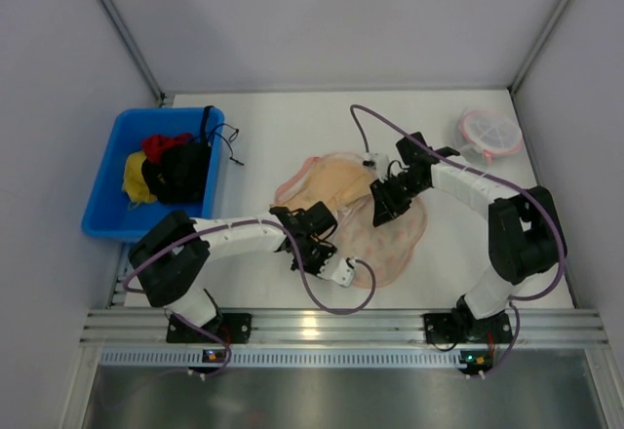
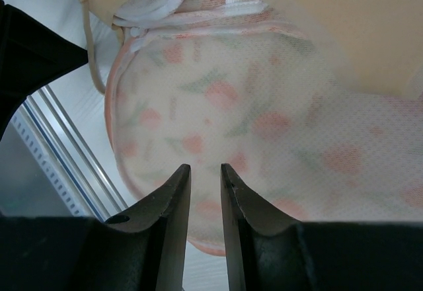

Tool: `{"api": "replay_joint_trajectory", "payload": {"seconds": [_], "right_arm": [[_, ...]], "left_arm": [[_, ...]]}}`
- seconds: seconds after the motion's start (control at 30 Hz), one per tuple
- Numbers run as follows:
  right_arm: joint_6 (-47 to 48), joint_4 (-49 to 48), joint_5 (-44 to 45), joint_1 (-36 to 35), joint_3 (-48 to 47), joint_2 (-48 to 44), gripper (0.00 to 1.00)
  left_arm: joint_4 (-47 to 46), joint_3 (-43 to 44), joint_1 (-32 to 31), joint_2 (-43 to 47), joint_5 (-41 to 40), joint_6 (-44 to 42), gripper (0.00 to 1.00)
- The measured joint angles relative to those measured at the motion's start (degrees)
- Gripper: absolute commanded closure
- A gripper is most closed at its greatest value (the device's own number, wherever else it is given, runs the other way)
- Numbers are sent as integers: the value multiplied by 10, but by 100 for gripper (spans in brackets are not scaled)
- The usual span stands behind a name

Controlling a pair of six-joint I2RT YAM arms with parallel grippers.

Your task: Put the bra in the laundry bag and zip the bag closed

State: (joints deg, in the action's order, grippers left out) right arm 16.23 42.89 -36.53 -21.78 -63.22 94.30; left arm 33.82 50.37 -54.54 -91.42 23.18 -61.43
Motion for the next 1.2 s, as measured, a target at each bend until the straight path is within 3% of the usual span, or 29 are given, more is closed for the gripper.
{"api": "replay_joint_trajectory", "payload": {"seconds": [0.07, 0.13, 0.3, 0.47, 0.87, 0.93, 1.2], "right_arm": [[0, -2, 0, 0, 3, 1, 75], [0, -3, 0, 1, 3, 1, 75], [0, -5, 0, 1, 9, 1, 75], [0, -5, -2, 2, 10, 1, 74], [1, -5, -7, 2, 10, 1, 72], [1, -5, -9, 2, 10, 1, 72], [2, -6, -11, 2, 10, 8, 72]], "left_arm": [[0, 0, 0, 0, 0, -5, 92], [-1, -1, 0, 2, -1, -7, 90], [1, -8, 0, 46, -4, -8, 75], [4, 5, 0, 92, -8, -10, 67], [8, 33, 0, 0, -31, -63, 62], [8, 32, 0, -7, -32, -75, 65], [22, 30, 0, -22, -38, -108, 94]]}}
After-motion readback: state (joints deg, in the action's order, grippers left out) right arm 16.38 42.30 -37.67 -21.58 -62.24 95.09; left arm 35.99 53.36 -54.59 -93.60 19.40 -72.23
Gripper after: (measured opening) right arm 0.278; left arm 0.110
